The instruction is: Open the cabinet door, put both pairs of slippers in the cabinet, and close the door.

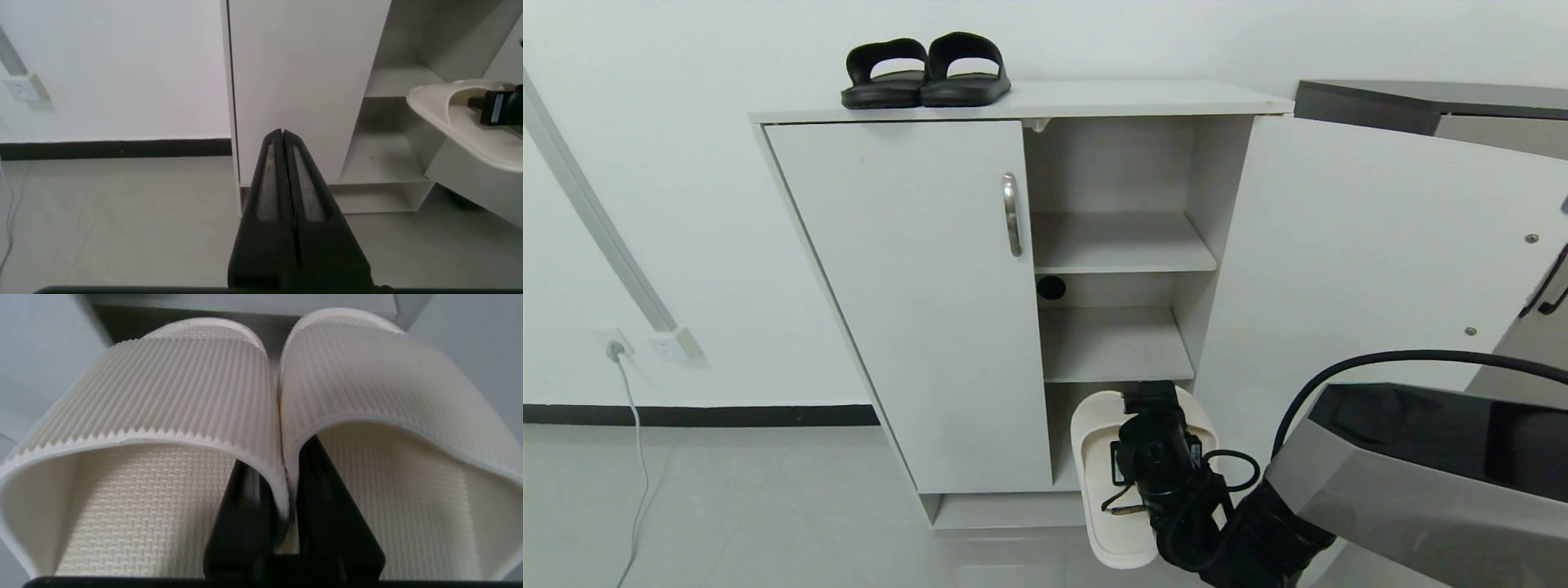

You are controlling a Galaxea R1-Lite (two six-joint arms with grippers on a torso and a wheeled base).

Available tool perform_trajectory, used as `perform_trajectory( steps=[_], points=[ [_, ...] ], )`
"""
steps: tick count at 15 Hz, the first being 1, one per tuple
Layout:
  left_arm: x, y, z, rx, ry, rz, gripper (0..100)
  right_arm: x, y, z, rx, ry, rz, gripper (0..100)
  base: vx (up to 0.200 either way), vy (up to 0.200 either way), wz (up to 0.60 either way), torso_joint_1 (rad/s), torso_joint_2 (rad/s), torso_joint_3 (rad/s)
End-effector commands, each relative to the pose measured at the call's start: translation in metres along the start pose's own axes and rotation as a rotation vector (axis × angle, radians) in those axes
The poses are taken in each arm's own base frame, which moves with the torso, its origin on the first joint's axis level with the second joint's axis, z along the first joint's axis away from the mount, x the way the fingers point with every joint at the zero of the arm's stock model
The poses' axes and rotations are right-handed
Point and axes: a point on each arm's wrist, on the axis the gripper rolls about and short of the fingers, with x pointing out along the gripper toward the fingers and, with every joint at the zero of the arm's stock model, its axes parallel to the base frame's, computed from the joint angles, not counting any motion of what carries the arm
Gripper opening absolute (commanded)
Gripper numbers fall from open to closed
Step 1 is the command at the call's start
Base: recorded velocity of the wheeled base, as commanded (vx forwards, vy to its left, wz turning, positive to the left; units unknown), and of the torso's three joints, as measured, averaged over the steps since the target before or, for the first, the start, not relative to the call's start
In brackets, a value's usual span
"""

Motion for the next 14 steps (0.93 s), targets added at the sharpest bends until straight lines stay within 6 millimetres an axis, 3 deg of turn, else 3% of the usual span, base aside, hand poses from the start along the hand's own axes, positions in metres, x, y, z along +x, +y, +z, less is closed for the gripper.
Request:
perform_trajectory(
  steps=[1, 8, 14],
  points=[
    [0.0001, 0.0, 0.0, 0.0, 0.001, 0.0, 0, 0.0011, 0.0006, -0.0041, -0.005, 0.005, -0.001, 0, 0.0, 0.0, 0.0, -0.007, 0.0, -0.173],
    [0.0001, 0.0, 0.0, 0.0, 0.001, 0.002, 0, 0.0023, 0.0014, -0.0081, -0.003, 0.008, 0.0, 0, 0.0, 0.0, 0.0, 0.001, 0.0, -0.194],
    [0.0001, 0.0, 0.0002, -0.002, 0.0, 0.002, 0, -0.0015, 0.0021, -0.0014, -0.002, -0.197, 0.029, 0, 0.0, 0.0, 0.0, 0.0, 0.0, -0.071]
  ],
)
